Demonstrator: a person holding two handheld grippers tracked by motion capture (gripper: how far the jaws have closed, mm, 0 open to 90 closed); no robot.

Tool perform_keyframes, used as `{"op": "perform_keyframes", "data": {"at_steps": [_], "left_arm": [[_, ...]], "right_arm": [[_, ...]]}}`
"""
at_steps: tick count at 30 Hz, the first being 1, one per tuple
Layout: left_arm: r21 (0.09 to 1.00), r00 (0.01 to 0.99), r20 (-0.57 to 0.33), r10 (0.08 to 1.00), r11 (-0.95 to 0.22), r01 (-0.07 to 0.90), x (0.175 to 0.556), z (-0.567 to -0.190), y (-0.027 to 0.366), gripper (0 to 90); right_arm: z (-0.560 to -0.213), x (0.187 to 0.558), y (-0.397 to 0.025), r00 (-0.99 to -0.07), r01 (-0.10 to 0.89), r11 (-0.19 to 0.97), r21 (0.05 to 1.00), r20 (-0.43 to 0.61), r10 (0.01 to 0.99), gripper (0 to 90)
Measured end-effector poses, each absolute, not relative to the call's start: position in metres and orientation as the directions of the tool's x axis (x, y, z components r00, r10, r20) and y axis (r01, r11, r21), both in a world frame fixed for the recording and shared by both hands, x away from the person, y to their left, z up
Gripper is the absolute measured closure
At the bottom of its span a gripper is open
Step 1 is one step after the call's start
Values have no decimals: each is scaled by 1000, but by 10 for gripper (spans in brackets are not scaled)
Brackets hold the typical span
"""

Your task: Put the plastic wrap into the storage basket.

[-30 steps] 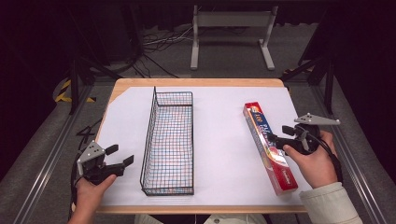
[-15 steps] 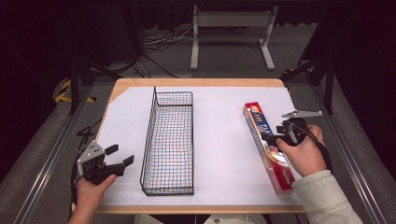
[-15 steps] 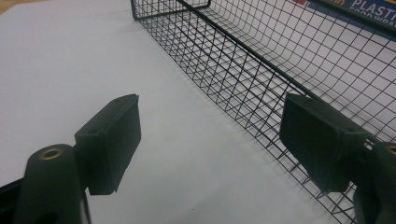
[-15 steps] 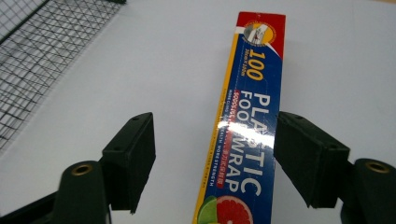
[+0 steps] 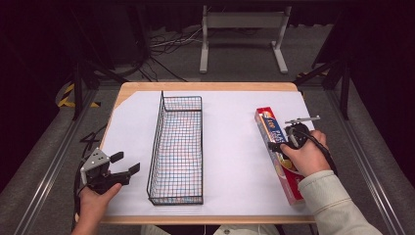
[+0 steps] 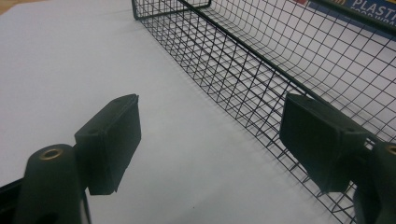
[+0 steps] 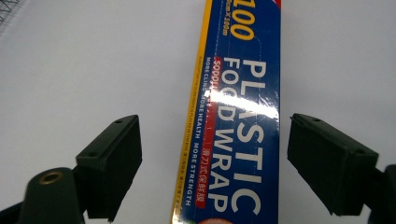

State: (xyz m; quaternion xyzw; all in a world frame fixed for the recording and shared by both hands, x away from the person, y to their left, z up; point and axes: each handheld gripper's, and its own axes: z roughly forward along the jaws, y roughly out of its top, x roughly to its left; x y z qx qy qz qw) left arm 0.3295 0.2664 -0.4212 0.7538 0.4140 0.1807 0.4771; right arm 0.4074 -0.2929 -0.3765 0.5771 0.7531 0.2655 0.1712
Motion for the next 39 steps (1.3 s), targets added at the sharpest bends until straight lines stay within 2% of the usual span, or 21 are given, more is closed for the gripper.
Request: {"op": "perform_keyframes", "data": {"at_steps": [19, 27, 34, 39], "left_arm": [[869, 589, -125, 798, -199, 453, 330, -422, 267, 214], [869, 588, -127, 799, -197, 455, 330, -422, 267, 214], [870, 589, -132, 798, -192, 455, 329, -422, 267, 214], [871, 592, -126, 796, -197, 451, 325, -421, 267, 214]], "right_arm": [[-404, 419, -284, -186, 862, 153, 483, 21, 982, 238], [-407, 422, -283, -166, 889, 156, 430, -15, 986, 382], [-406, 423, -281, -144, 899, 143, 413, -28, 989, 399], [-404, 423, -281, -124, 906, 111, 409, 5, 992, 404]]}}
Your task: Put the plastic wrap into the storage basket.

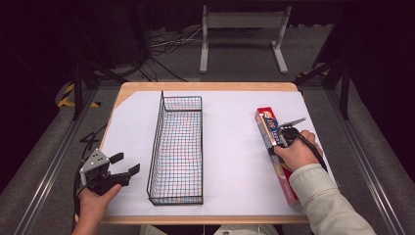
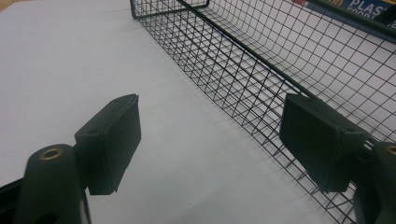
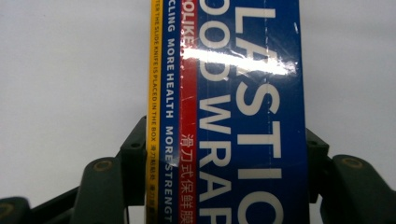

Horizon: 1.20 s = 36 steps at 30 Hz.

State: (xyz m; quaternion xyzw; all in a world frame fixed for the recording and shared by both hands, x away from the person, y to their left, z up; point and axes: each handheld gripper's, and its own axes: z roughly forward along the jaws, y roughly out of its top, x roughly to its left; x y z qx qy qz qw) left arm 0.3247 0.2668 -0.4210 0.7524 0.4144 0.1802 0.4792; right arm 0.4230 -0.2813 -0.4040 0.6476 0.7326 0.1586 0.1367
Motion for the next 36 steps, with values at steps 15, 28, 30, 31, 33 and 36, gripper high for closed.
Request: {"op": "perform_keyframes", "data": {"at_steps": [15, 28, 30, 31, 33, 36], "left_arm": [[871, 582, -129, 803, -188, 453, 308, -423, 272, 214], [874, 561, -134, 817, -169, 456, 295, -422, 280, 214], [874, 557, -137, 819, -165, 457, 295, -421, 281, 214], [875, 556, -136, 820, -164, 455, 295, -421, 281, 214], [875, 557, -133, 820, -167, 454, 296, -421, 281, 214], [871, 555, -150, 818, -156, 465, 298, -422, 280, 214]], "right_arm": [[-372, 422, -273, -99, 888, 78, 453, 23, 995, 404], [-348, 419, -252, -68, 877, 32, 479, 58, 996, 404], [-346, 421, -249, -57, 873, 20, 488, 61, 996, 404], [-345, 421, -247, -54, 871, 20, 491, 56, 997, 404], [-343, 422, -244, -46, 865, 15, 502, 49, 998, 404], [-340, 422, -240, -31, 862, -6, 507, 64, 997, 404]]}}
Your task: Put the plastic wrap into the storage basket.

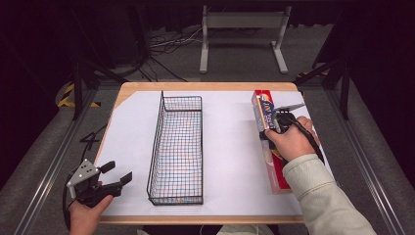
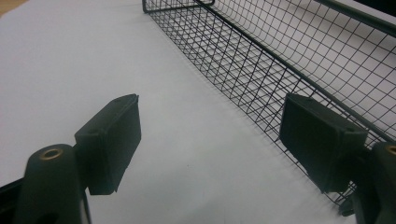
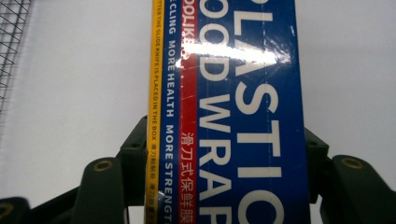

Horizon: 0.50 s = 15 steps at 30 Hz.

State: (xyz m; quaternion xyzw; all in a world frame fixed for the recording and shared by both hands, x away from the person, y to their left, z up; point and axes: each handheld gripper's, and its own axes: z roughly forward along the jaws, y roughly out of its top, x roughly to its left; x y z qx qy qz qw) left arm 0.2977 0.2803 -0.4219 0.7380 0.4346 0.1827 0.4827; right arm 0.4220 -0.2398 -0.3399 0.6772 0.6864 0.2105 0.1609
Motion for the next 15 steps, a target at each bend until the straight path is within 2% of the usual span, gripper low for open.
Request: {"op": "perform_keyframes", "data": {"at_steps": [7, 10, 15], "left_arm": [[877, 563, -149, 813, -154, 455, 298, -418, 277, 215], [866, 549, -182, 816, -131, 482, 298, -413, 274, 217], [867, 542, -131, 830, -169, 468, 295, -407, 267, 217]], "right_arm": [[-332, 424, -221, -13, 859, -24, 511, 69, 998, 404], [-327, 424, -214, -8, 856, -32, 516, 74, 997, 404], [-316, 424, -202, 18, 851, -51, 522, 68, 998, 405]]}}
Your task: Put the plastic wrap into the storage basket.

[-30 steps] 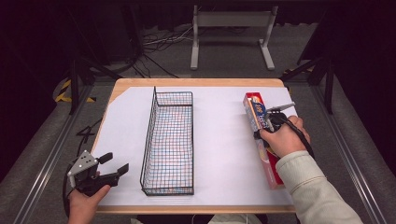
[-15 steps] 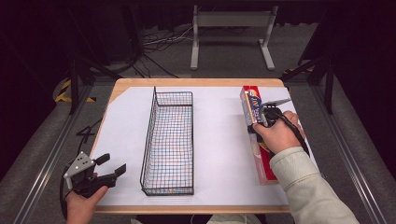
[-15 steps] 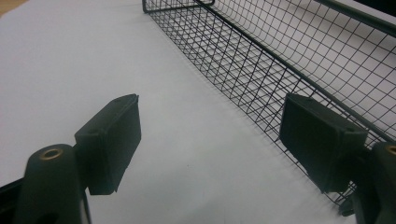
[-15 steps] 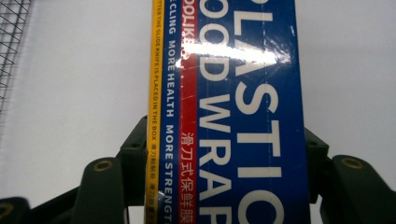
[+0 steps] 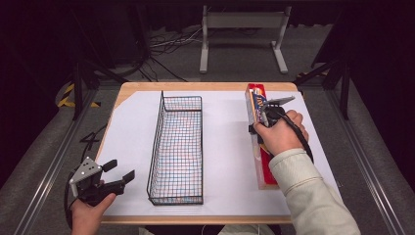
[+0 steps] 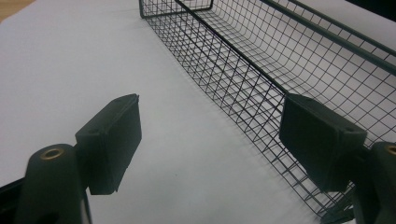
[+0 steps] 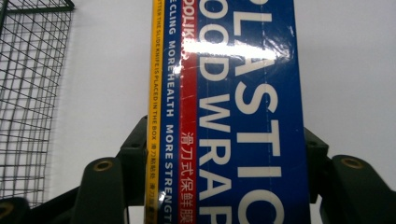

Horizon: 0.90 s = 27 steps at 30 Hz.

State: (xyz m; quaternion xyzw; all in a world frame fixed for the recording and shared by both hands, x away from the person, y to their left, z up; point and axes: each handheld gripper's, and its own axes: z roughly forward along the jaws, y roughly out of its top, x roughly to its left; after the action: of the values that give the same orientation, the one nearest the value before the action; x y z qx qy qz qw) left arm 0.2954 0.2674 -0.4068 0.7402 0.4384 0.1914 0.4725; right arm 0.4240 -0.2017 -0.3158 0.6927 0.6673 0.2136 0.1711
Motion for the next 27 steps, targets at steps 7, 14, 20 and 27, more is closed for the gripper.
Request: {"op": "perform_keyframes", "data": {"at_steps": [7, 14, 20, 27], "left_arm": [[868, 548, -119, 828, -182, 462, 301, -408, 263, 216], [866, 543, -117, 831, -182, 465, 302, -408, 262, 216], [863, 532, -124, 838, -174, 474, 301, -410, 266, 216], [864, 531, -125, 838, -171, 473, 300, -411, 268, 216]], "right_arm": [[-301, 425, -184, 28, 836, -70, 544, 85, 996, 404], [-293, 424, -168, 19, 833, -83, 548, 122, 992, 403], [-287, 424, -148, 9, 834, -82, 546, 136, 991, 404], [-284, 426, -126, -8, 834, -67, 548, 133, 991, 404]]}}
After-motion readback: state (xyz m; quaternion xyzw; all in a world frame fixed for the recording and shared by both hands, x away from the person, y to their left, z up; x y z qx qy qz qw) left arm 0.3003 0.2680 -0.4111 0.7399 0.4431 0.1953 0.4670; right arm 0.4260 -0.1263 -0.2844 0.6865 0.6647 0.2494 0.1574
